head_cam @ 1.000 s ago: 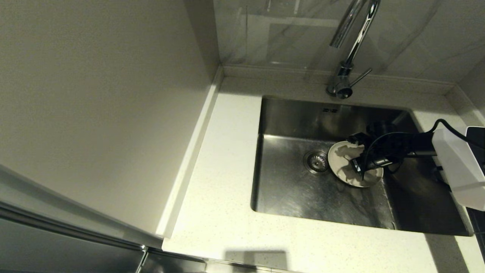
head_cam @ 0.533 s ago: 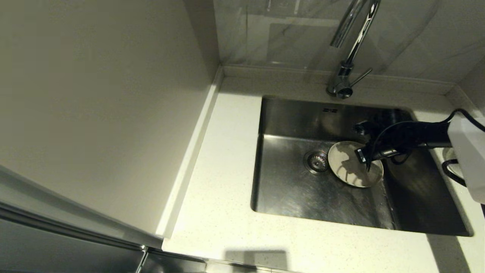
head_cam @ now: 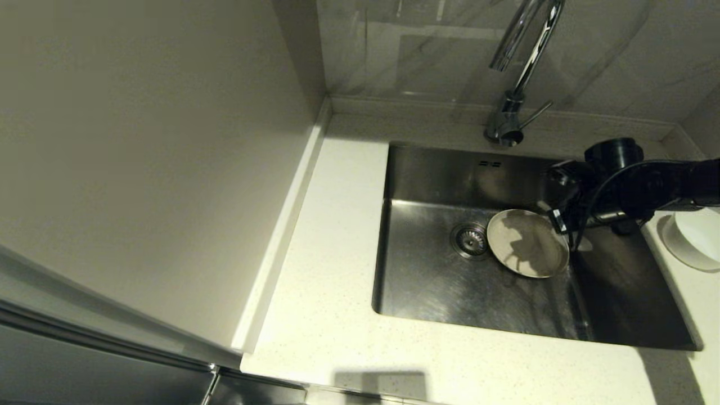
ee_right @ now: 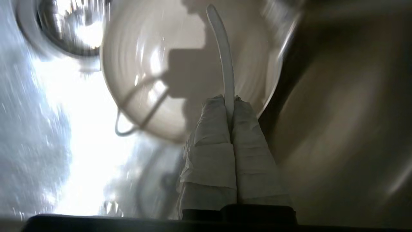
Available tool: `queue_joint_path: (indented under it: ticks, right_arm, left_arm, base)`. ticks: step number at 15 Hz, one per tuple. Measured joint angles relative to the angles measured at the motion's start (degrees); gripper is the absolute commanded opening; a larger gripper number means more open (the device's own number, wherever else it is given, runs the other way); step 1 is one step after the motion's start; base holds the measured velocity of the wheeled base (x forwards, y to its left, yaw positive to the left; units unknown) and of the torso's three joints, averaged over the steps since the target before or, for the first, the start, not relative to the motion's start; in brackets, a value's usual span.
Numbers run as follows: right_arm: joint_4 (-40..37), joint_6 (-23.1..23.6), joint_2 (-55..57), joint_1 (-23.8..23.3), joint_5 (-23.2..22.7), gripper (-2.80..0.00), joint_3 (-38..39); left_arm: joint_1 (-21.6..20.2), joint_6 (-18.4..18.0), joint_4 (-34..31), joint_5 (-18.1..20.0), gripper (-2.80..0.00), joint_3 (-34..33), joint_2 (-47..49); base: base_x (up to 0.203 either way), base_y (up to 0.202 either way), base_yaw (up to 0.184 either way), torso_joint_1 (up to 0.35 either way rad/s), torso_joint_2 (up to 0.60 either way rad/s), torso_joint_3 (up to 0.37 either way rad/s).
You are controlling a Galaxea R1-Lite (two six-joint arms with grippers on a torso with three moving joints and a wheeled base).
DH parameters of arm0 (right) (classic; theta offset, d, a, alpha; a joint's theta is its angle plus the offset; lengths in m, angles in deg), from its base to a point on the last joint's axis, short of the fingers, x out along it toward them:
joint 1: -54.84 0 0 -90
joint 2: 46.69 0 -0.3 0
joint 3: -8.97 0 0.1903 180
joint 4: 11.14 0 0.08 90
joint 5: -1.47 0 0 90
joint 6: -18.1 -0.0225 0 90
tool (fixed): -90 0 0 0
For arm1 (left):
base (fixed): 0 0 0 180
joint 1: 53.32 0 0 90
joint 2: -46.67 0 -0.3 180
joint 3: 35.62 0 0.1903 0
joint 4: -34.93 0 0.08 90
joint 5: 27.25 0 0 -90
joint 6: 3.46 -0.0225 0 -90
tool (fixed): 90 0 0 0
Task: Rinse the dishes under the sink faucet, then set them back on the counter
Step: Put a spoon back to the table from the sink
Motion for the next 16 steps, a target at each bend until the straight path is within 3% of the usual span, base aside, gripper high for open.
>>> queue_joint_path:
  ticks: [3, 7, 12, 14, 16]
  right_arm:
    - [10.81, -0.10, -4.63, 0.17, 1.29, -2.80, 8.57]
    - [17.06, -1.57, -14.08, -3.31, 3.65, -2.80, 4.24]
    - [17.61, -17.95, -23.69, -9.59, 4.23, -2.80, 7.14]
    - [17.59, -20.19, -26.10, -11.66, 4.39, -2.80, 8.43]
    - [17.50, -19.24, -27.51, -13.67, 4.41, -2.80, 10.55]
  left_arm:
    - [-0.02, 0.00, 0.00, -0.01, -2.80, 0.00, 0.00]
    - [-0.02, 0.00, 0.02, -0.01, -2.80, 0.00, 0.00]
    - [-0.02, 0.00, 0.02, -0.01, -2.80, 0.00, 0.00]
    - [-0.02, 0.00, 0.02, -0.01, -2.80, 0.00, 0.00]
    - [-0.02, -0.01, 0.02, 0.00, -2.80, 0.00, 0.00]
  base:
    - [0.000, 0.000, 0.000, 0.000, 0.00, 0.000]
    - [0.000, 0.000, 0.000, 0.000, 0.00, 0.000]
    - [0.000, 0.000, 0.000, 0.000, 0.00, 0.000]
    - [0.000, 0.000, 0.000, 0.000, 0.00, 0.000]
    - [0.000, 0.000, 0.000, 0.000, 0.00, 0.000]
